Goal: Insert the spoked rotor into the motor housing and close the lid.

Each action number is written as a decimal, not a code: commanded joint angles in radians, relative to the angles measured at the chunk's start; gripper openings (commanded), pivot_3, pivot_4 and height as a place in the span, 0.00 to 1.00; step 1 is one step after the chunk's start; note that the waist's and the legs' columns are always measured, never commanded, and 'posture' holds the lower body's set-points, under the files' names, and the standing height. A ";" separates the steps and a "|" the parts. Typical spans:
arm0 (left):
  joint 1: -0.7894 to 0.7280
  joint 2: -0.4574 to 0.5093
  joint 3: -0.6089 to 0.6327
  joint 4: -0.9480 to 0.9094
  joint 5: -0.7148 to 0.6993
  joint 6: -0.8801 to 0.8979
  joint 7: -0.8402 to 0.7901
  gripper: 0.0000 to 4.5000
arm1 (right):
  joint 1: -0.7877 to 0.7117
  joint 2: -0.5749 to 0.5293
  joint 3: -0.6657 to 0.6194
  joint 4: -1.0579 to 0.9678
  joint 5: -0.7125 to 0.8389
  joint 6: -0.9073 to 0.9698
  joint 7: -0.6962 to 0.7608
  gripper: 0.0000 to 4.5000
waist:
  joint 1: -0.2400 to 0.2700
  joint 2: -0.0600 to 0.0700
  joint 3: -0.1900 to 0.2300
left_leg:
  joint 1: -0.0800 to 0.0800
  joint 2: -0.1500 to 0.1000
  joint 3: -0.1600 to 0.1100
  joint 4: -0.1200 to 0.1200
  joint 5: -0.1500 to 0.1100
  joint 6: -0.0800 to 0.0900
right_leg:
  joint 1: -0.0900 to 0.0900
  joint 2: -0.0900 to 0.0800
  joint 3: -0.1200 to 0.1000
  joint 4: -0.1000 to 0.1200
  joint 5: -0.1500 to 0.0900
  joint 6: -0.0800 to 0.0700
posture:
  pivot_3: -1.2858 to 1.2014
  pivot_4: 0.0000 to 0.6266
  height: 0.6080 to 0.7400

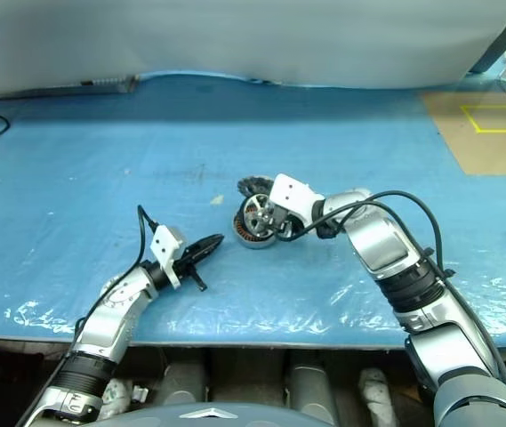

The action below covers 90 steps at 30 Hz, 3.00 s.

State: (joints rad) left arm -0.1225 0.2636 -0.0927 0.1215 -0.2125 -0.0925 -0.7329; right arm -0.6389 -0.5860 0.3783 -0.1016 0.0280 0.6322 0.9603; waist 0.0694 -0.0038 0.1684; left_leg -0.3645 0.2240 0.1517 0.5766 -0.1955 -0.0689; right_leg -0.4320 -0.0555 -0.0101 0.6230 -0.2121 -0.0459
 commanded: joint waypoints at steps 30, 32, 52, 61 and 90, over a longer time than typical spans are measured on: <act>-0.001 0.002 0.002 -0.029 -0.003 -0.016 0.004 0.00 | -0.023 -0.023 0.016 -0.067 -0.019 0.055 0.011 0.23 | 0.000 0.000 0.000 | 0.000 0.000 0.000 0.000 0.000 0.000 | 0.000 0.000 0.000 0.000 0.000 0.000 | 0.52 0.24 1.00; -0.003 0.002 0.003 -0.028 -0.003 -0.016 0.003 0.00 | -0.022 -0.020 0.021 -0.058 -0.028 0.056 0.006 0.23 | 0.000 0.000 0.000 | 0.000 0.000 0.000 0.000 0.000 0.000 | 0.000 0.000 0.000 0.000 0.000 0.000 | 0.52 0.24 1.00; -0.010 0.012 0.007 -0.027 -0.004 -0.017 -0.001 0.00 | -0.015 -0.009 -0.056 -0.109 0.047 0.105 0.023 0.99 | 0.000 0.000 0.000 | 0.001 0.000 0.000 0.000 0.000 0.000 | 0.000 0.000 0.000 0.000 0.000 0.000 | 0.52 0.24 1.00; -0.020 0.016 0.007 -0.019 -0.007 -0.012 -0.006 0.00 | 0.031 -0.150 -0.130 -0.017 0.055 0.035 0.026 0.47 | 0.000 0.000 0.000 | 0.001 0.000 0.000 0.000 0.000 0.000 | 0.001 0.000 0.000 0.000 0.000 0.000 | 0.52 0.24 1.00; -0.020 0.022 0.011 -0.031 -0.006 -0.003 0.003 0.00 | -0.259 0.239 -0.247 0.612 0.206 -0.182 0.234 0.00 | -0.018 0.000 0.000 | -0.005 0.002 0.001 0.002 0.000 0.008 | -0.005 0.000 -0.002 0.001 0.002 -0.003 | 0.52 0.24 1.00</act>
State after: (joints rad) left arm -0.1446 0.2787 -0.0888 0.1252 -0.2131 -0.0874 -0.7334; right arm -0.9180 -0.3505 0.1320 0.5793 0.2026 0.4175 1.1923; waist 0.0511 -0.0036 0.1683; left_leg -0.3696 0.2258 0.1523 0.5787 -0.1953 -0.0607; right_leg -0.4373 -0.0554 -0.0126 0.6244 -0.2106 -0.0490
